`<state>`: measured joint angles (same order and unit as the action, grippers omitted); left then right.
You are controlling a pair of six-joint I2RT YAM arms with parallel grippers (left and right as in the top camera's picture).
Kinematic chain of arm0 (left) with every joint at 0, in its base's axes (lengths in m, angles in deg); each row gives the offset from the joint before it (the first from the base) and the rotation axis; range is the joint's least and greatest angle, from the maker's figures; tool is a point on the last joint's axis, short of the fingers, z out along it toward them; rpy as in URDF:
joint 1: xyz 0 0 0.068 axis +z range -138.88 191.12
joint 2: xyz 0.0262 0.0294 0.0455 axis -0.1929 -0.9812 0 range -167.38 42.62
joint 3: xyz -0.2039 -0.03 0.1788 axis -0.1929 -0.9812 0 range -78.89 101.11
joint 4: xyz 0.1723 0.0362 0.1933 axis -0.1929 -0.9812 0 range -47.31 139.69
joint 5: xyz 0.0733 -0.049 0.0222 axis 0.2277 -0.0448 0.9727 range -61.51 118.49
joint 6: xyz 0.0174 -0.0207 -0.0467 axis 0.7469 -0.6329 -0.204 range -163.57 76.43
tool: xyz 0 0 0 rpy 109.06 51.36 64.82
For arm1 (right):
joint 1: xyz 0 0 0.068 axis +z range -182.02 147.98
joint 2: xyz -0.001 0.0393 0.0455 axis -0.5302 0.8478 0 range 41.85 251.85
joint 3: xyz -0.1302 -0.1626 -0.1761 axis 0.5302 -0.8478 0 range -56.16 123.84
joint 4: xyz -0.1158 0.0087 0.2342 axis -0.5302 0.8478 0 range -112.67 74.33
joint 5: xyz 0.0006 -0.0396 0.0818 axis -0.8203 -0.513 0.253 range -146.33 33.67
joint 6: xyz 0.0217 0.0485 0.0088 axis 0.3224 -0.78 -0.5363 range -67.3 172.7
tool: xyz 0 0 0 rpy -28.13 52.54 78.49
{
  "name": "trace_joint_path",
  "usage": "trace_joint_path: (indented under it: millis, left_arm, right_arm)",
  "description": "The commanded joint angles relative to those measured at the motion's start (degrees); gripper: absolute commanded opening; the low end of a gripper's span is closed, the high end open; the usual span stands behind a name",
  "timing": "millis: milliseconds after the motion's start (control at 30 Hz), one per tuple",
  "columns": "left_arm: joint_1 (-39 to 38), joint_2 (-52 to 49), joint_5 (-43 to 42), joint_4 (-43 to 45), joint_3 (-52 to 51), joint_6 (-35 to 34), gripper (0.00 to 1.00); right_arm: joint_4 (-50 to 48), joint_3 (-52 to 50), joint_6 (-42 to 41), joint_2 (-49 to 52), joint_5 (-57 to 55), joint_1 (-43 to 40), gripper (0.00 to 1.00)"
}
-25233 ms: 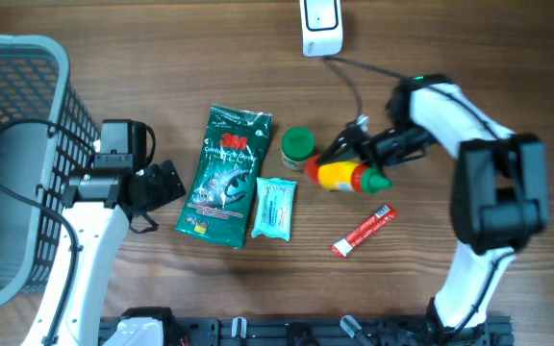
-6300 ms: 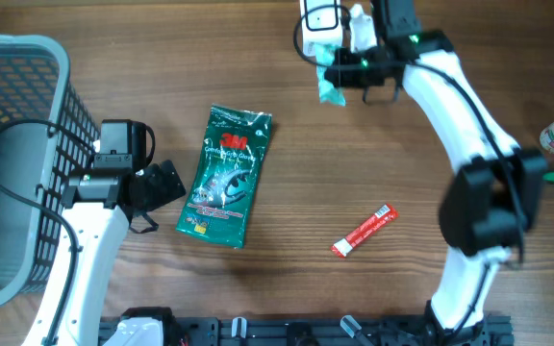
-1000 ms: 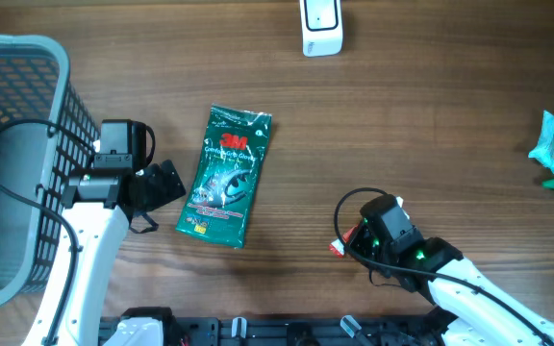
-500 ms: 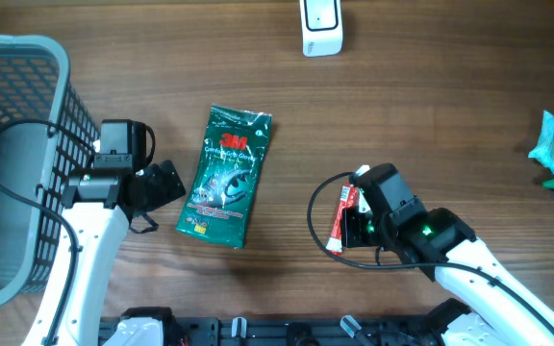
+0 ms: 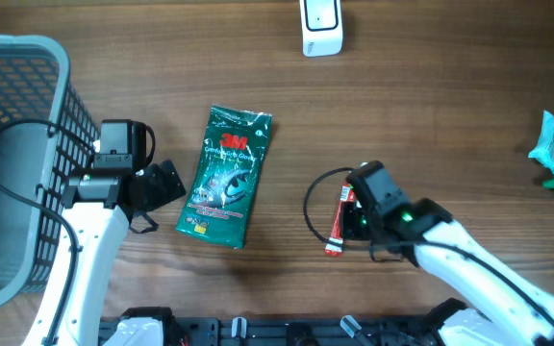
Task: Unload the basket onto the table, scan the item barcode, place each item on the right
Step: 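Lift the red stick and turn its barcode upward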
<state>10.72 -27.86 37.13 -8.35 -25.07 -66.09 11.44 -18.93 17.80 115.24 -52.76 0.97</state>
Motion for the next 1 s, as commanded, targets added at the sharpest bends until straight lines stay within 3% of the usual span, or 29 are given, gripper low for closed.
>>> trace_joint_path:
  millis: [0, 133, 267, 333, 567, 600, 667, 733, 967]
  left_arm:
    - [0.31, 0.39, -0.09, 0.00, -0.37, 1.14, 1.00]
    - [0.31, 0.39, -0.09, 0.00, -0.37, 1.14, 1.00]
    - [0.31, 0.39, -0.09, 0.00, -0.37, 1.14, 1.00]
    - [0.31, 0.39, -0.09, 0.00, -0.37, 1.14, 1.00]
    - [0.31, 0.39, -0.09, 0.00, -0.37, 1.14, 1.00]
    - [0.31, 0.39, -0.09, 0.00, -0.37, 1.14, 1.00]
    - [0.31, 0.39, -0.09, 0.00, -0.37, 1.14, 1.00]
    - [0.31, 0.39, -0.09, 0.00, -0.37, 1.14, 1.00]
    - [0.31, 0.39, -0.09, 0.00, -0.37, 1.11, 1.00]
  right_arm:
    - [-3.32, -0.92, -1.20, 7.67, 0.50, -0.24, 0.30]
    - [-6.14, -0.90, -3.08, 16.28, 0.33, -0.24, 0.15]
    - [-7.52, -0.90, -2.71, 19.12, 0.33, -0.24, 0.17]
    - [-7.63, -0.90, -2.56, 19.26, 0.33, -0.24, 0.27]
    - [-6.23, 0.44, -2.75, 18.64, 0.33, -0.31, 0.35]
    - [-5.64, 1.20, -2.78, 18.21, 0.33, -0.46, 0.39]
    - [-5.84, 2.51, -2.75, 17.33, 0.31, -0.72, 0.56]
    - [-7.67, 2.67, -2.78, 17.27, 0.28, -0.94, 0.62]
    - [-9.38, 2.51, -3.19, 19.71, 0.33, -0.94, 0.58]
